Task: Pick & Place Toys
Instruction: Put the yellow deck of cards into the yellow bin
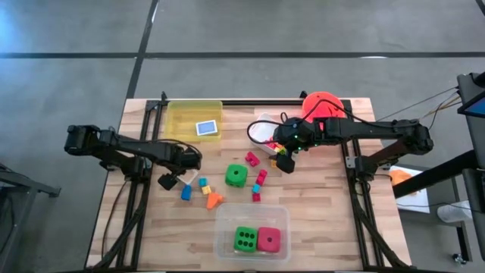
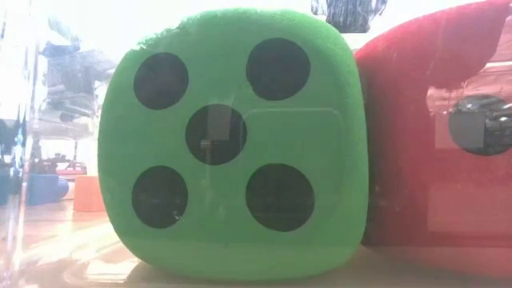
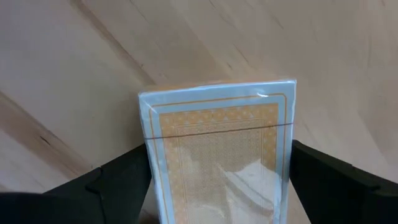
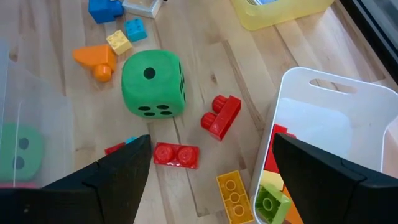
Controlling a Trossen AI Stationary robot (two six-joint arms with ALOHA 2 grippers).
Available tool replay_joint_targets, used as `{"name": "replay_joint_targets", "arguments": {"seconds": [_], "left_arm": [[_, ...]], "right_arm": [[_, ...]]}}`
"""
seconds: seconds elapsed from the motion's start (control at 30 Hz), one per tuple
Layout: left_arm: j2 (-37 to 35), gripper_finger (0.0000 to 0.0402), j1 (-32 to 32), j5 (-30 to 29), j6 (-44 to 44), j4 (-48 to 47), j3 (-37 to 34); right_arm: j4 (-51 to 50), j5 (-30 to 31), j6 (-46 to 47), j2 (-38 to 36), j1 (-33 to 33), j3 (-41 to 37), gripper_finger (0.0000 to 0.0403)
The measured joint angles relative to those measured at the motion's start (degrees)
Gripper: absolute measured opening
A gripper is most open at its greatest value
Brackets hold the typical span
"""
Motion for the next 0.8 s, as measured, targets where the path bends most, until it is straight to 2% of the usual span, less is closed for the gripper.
{"name": "replay_joint_targets", "arguments": {"seconds": [0.63,0.7,0.8], "left_arm": [[0.00,0.0352,0.46,1.24,2.36,0.16,-0.11],[0.00,0.0342,0.46,1.34,3.67,0.35,-0.15],[0.00,0.0303,0.46,1.87,6.84,0.45,-0.15]], "right_arm": [[0.08,0.12,-0.04,0.00,0.00,-0.27,0.0330],[0.06,0.14,-0.04,0.00,0.00,-0.27,0.0330],[0.08,0.18,-0.10,0.00,0.00,-0.27,0.0330]]}}
